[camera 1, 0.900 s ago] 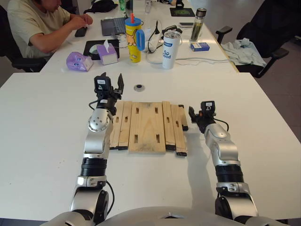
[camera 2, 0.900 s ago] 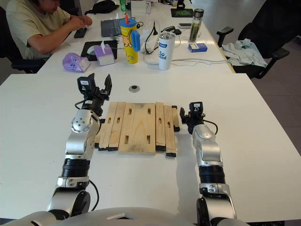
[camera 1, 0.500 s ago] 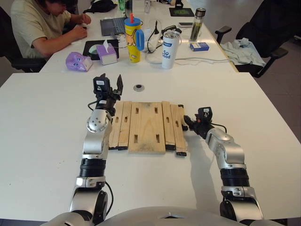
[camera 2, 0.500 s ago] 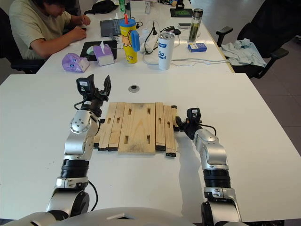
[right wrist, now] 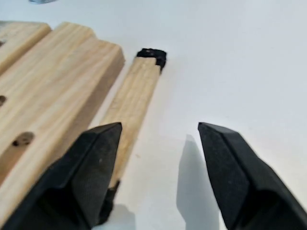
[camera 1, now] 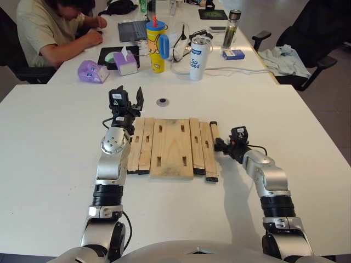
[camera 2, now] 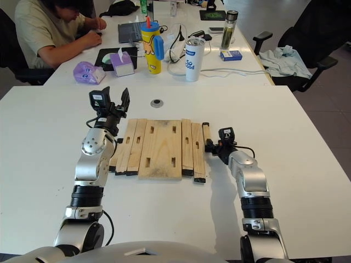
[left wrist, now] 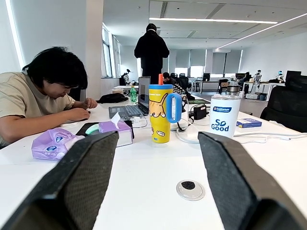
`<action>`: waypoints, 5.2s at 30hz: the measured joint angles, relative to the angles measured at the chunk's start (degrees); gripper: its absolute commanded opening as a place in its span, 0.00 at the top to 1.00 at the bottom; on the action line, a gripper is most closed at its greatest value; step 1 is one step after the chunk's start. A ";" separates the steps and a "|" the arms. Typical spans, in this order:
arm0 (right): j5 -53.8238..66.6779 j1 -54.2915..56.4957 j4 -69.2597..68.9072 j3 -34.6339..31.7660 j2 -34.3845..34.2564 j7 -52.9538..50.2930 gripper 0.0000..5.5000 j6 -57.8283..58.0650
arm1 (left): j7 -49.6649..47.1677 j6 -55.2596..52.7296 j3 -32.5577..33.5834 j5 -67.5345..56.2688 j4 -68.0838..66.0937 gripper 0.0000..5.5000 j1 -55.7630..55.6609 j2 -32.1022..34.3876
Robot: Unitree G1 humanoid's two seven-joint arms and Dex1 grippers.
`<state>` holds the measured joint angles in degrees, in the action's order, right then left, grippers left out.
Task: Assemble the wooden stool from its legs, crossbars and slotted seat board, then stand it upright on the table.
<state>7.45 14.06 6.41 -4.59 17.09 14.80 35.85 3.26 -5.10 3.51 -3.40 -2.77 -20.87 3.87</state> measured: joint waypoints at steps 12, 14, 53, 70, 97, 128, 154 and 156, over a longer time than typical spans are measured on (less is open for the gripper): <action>5.30 0.03 -2.44 -2.88 -4.56 -0.03 0.46 -0.67 | 0.25 -0.01 -0.20 0.00 0.01 0.44 0.08 -0.13; 4.87 -0.22 -3.24 -2.16 -4.67 -0.46 0.46 -0.39 | 0.30 -0.02 -0.26 0.00 0.01 0.44 0.08 -0.14; -2.39 3.49 1.87 5.41 -1.70 -2.68 0.65 4.16 | -0.14 -0.63 -0.20 -0.10 -0.18 0.44 -0.07 -0.34; -2.39 -0.63 -6.82 9.81 -5.49 4.24 0.76 -28.93 | 13.87 -32.51 11.36 -39.79 -2.64 0.44 -6.32 -4.06; 2.11 -4.32 -11.64 14.09 -6.83 13.60 0.76 -31.77 | 14.17 -38.78 10.19 -46.10 0.43 0.86 -7.43 -4.26; 4.92 -2.23 -4.26 2.93 -7.06 6.15 0.57 -18.24 | -6.44 -26.04 14.82 -35.64 24.10 0.92 12.09 -5.97; 4.87 -1.30 -3.90 2.93 -7.48 6.24 0.57 -17.19 | -4.38 -15.63 12.17 -30.03 11.85 0.92 12.00 -7.05; 4.87 -1.08 -3.90 3.02 -7.48 6.29 0.57 -16.99 | -4.30 -15.56 12.23 -29.61 10.96 0.92 11.84 -6.75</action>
<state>12.32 12.97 2.51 -1.57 9.61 21.09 18.87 -1.04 -20.66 15.75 -33.01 8.19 -9.02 -2.89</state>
